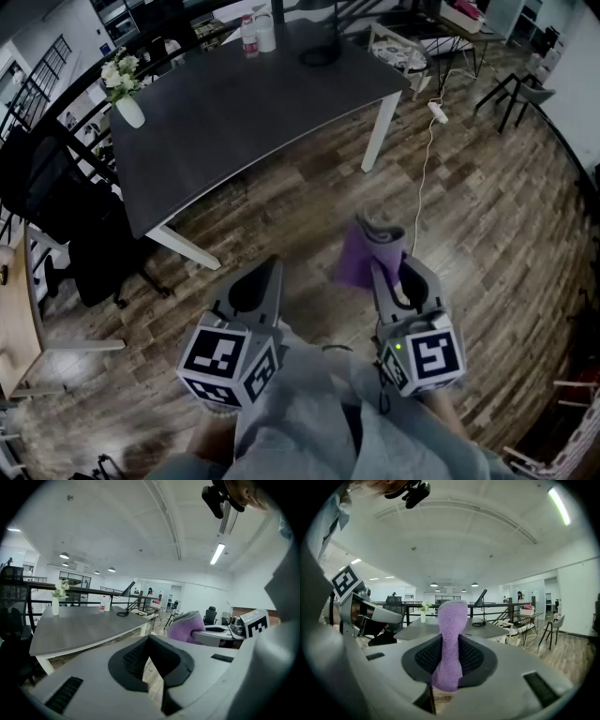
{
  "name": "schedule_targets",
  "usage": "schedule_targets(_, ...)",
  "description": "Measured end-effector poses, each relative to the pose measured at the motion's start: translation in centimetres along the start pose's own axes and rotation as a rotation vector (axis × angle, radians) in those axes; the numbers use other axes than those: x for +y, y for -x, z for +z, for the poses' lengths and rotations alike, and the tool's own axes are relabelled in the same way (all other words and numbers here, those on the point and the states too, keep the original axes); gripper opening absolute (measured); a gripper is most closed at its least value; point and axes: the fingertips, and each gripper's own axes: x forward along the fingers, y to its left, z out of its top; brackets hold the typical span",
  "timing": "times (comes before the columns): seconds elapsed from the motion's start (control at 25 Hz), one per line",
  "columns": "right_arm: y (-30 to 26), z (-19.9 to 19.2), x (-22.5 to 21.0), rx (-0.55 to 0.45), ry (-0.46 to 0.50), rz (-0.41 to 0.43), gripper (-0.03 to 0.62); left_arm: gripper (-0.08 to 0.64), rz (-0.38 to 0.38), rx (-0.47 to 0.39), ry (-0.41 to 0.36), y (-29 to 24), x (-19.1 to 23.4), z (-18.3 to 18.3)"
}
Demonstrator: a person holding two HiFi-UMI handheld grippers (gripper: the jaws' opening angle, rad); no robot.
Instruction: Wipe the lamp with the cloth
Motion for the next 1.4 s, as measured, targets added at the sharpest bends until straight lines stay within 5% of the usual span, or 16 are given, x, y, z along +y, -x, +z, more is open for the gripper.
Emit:
schedule_targets(0.88,0.0,-0.1,-1.9,-0.005,-0.017,0.01,0.086,0.0,0.037,0.006,-0.001,-0.4,-1.1,0.0)
schedule_targets(1.4,-3.4,-0.8,-5.0,0.033,-0.04,-0.053,0.086,0.001,-0.025,0.041,0.002,-6.0,0.4,0.8)
